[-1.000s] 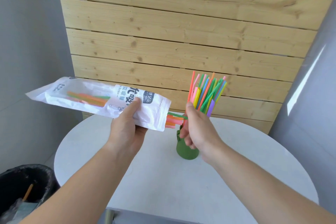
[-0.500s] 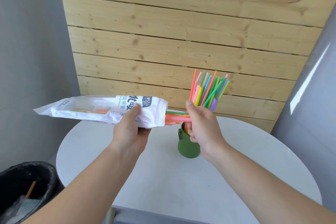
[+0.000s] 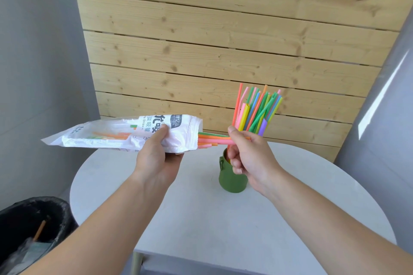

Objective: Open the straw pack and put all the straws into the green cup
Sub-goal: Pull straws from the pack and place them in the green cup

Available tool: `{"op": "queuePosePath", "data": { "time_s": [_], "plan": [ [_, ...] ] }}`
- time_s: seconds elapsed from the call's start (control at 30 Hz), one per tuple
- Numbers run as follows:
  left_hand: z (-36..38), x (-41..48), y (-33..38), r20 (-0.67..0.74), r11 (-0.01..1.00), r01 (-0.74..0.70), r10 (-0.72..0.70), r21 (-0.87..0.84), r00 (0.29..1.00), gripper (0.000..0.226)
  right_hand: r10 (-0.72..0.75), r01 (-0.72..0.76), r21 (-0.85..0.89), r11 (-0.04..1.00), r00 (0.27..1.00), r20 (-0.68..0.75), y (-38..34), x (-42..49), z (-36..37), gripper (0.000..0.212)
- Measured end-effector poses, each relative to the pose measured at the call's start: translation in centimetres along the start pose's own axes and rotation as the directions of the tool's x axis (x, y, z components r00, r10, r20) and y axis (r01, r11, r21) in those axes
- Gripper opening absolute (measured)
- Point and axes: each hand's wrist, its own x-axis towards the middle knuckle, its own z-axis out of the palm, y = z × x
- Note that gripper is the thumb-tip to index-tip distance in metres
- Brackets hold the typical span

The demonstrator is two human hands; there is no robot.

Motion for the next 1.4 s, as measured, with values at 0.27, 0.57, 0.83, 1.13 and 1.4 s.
{"op": "queuePosePath", "data": {
  "time_s": [0.27, 0.57, 0.83, 1.13, 1.4],
  "plan": [
    [-0.2, 0.4, 0.1, 0.008, 1.000, -0.019, 0.019, 0.015, 1.000, 0.009, -0.109, 0.110, 0.021, 0.994, 0.993, -0.036, -0.8, 0.6, -0.7, 0.018],
    [-0.7, 1.0, 0.5, 0.048, 0.998, -0.060, 0.061, -0.031, 0.997, 0.020, -0.249, 0.253, -0.168, 0.953, 0.967, 0.047, -4.2, 1.2, -4.1, 0.017],
    [-1.1, 1.7, 0.5, 0.003, 0.997, -0.077, 0.077, -0.012, 0.997, 0.007, -0.293, 0.282, -0.261, 0.923, 0.956, -0.004, -6.8, 1.8, -8.9, 0.022],
    [-1.1, 2.2, -0.8, -0.014, 0.997, -0.067, 0.067, 0.042, 0.998, 0.011, -0.336, 0.284, -0.381, 0.880, 0.939, -0.076, -9.3, 0.8, -14.8, 0.021],
    [-0.5, 1.9, -2.0, 0.016, 0.997, -0.056, 0.055, 0.054, 0.998, 0.031, -0.310, 0.216, -0.565, 0.796, 0.948, -0.073, -10.3, -0.7, -17.4, 0.021]
  ]
}}
